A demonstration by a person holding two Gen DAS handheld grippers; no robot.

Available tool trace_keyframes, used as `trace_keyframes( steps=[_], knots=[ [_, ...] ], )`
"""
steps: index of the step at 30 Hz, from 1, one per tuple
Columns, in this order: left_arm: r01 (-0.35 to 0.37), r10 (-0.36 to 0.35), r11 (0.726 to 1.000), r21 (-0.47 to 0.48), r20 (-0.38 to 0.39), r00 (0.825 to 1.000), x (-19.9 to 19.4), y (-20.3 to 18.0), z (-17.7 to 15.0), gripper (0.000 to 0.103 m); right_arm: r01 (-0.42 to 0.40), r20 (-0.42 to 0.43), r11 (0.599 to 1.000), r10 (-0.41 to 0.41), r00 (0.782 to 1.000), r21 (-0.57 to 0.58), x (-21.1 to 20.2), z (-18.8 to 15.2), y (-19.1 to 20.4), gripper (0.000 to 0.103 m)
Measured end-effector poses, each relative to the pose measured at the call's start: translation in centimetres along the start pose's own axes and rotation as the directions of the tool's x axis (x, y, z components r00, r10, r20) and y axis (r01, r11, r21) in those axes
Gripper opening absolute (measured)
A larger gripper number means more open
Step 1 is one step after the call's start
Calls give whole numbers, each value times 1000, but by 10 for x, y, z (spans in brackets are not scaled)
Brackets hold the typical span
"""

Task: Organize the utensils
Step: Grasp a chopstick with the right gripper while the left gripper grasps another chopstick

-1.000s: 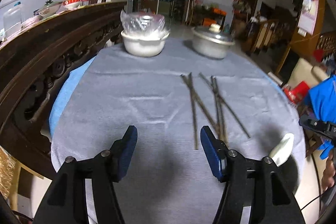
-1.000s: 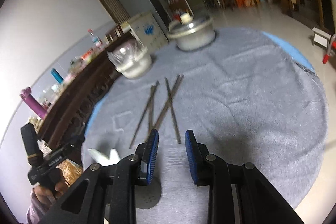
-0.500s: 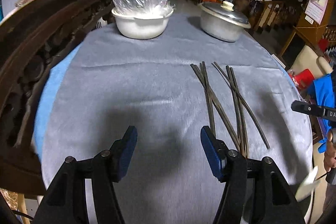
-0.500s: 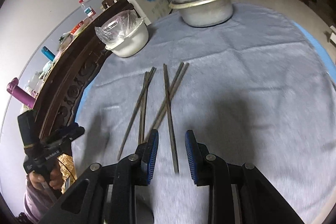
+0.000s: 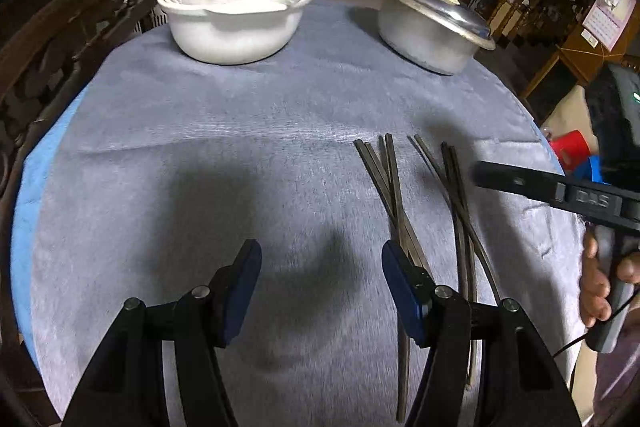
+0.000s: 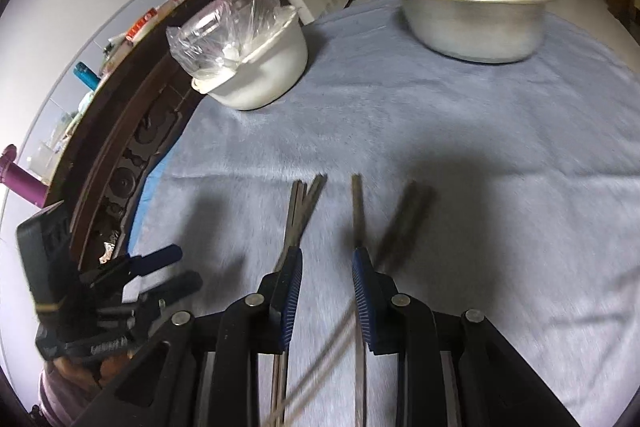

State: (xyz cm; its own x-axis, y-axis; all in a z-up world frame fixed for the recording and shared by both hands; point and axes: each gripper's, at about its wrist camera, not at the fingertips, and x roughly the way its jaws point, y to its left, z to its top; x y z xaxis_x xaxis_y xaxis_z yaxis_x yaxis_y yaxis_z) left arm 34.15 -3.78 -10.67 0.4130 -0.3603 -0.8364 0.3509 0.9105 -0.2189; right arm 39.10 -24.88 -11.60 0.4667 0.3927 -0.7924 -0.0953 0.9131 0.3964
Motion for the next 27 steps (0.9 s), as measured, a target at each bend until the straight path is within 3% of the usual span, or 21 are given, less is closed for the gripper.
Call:
trace_keyframes(
  steps=[5, 9, 14, 21, 25, 27],
  knots=[
    [24, -24, 999, 21, -2, 1000, 7, -6, 13, 54, 35, -34, 999, -35, 999, 0, 31, 15, -3, 24],
    [37, -36, 998, 54, -21, 999, 17, -19, 23, 53, 76, -67, 997, -76, 995, -1, 46, 13, -8, 8],
    [30, -27, 995, 94, -35, 999, 33, -41, 37, 53, 50, -12, 999, -50, 999, 11, 23, 0, -18, 6],
    [-24, 29, 991, 129, -34, 999, 60, -67, 62, 53, -52, 49, 993, 47, 998, 102, -27, -24, -51, 6],
    [-64, 78, 991, 121, -112, 991, 87, -72, 71, 53, -59, 69, 992, 51, 996, 109, -44, -35, -58, 6],
    [-75, 88, 990, 118, -107, 990, 90, -71, 70, 44, -42, 75, 993, 34, 997, 109, -49, -38, -61, 6]
  ],
)
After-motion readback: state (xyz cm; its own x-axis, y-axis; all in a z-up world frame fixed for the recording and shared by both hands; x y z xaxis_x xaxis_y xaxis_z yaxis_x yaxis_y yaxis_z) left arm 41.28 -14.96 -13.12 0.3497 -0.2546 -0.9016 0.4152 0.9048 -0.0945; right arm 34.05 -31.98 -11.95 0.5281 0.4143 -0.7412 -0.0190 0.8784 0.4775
